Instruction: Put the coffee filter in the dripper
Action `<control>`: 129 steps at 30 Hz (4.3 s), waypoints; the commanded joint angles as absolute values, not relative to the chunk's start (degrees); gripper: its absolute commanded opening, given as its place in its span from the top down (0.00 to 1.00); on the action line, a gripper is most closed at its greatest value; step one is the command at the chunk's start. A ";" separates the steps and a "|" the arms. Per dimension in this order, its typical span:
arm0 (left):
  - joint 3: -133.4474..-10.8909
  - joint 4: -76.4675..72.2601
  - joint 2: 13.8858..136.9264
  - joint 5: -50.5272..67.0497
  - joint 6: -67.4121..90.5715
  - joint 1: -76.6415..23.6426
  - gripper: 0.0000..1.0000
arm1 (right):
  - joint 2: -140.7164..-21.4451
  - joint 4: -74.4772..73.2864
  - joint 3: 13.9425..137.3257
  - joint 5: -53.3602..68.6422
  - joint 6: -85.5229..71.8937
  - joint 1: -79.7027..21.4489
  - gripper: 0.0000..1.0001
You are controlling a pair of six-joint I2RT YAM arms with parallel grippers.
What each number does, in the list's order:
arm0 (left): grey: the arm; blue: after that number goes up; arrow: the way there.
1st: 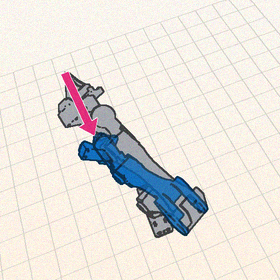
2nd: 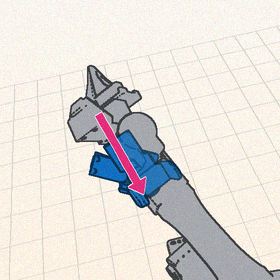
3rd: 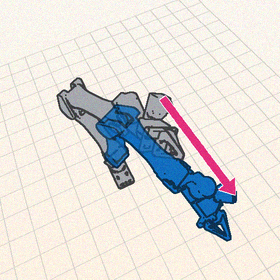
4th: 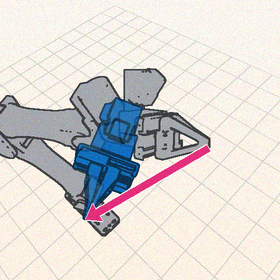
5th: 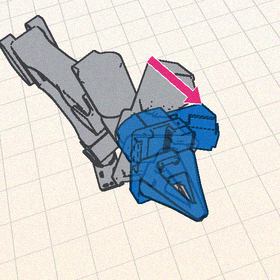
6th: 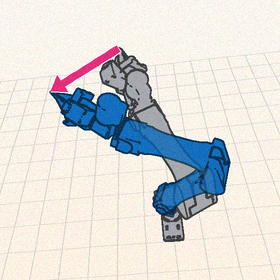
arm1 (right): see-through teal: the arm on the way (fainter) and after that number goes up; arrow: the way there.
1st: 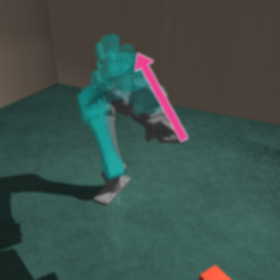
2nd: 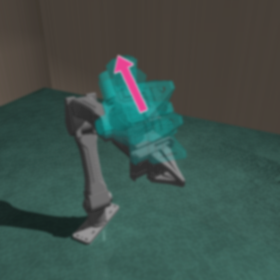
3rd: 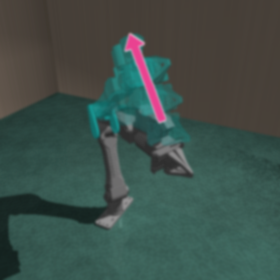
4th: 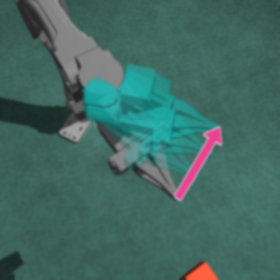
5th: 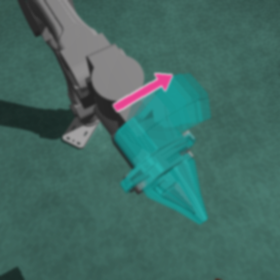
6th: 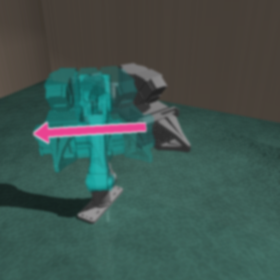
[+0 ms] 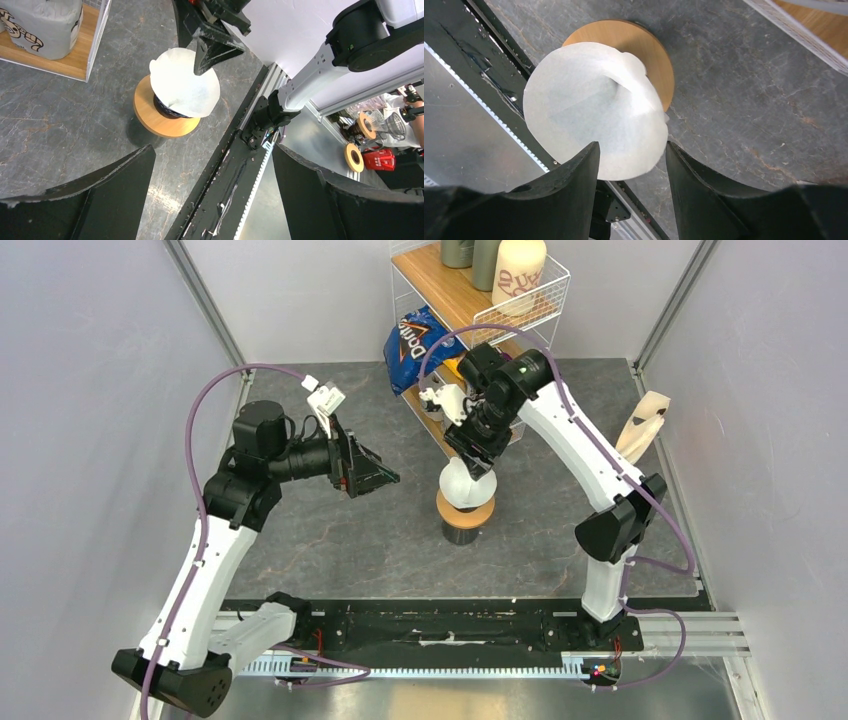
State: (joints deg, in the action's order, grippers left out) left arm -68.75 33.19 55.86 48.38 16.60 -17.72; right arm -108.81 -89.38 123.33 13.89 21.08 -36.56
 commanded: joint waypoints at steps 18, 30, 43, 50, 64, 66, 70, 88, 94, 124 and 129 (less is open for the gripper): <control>-64.91 25.80 59.63 46.37 19.77 -22.69 0.36 | -86.31 -79.67 105.26 24.26 17.76 -31.17 0.59; -65.05 17.34 71.09 45.56 26.25 -29.15 0.62 | -79.82 -63.27 91.77 43.96 -5.87 -14.79 0.68; -66.63 14.89 77.77 46.85 29.61 -29.19 0.74 | -81.53 -57.72 83.52 47.25 -7.31 -14.77 0.71; -65.20 8.23 78.76 49.15 35.88 -29.37 0.74 | -83.03 -57.30 83.21 49.01 -7.49 -14.77 0.71; -64.03 7.58 82.21 50.27 36.41 -29.54 0.76 | -85.43 -58.42 82.00 49.31 -4.82 -14.75 0.71; -64.16 8.14 82.62 50.39 35.92 -29.70 0.76 | -85.69 -58.64 81.89 49.00 -4.23 -14.74 0.71; -63.59 8.53 83.14 50.36 35.77 -29.88 0.76 | -86.23 -59.05 81.74 49.20 -3.78 -14.77 0.71; -63.08 9.96 83.03 49.92 33.93 -31.05 0.76 | -86.31 -60.41 82.14 49.25 -2.30 -15.36 0.71; -66.32 12.08 81.59 49.83 30.98 -31.74 0.73 | -84.14 -60.92 85.84 51.60 -1.64 -15.64 0.69; -85.28 52.54 71.74 47.01 13.50 1.40 0.08 | -61.42 -53.46 82.58 29.08 -5.20 -7.99 0.03; -83.48 59.19 73.12 31.53 3.23 4.43 0.07 | -60.45 -54.23 75.37 24.89 -2.86 -3.12 0.03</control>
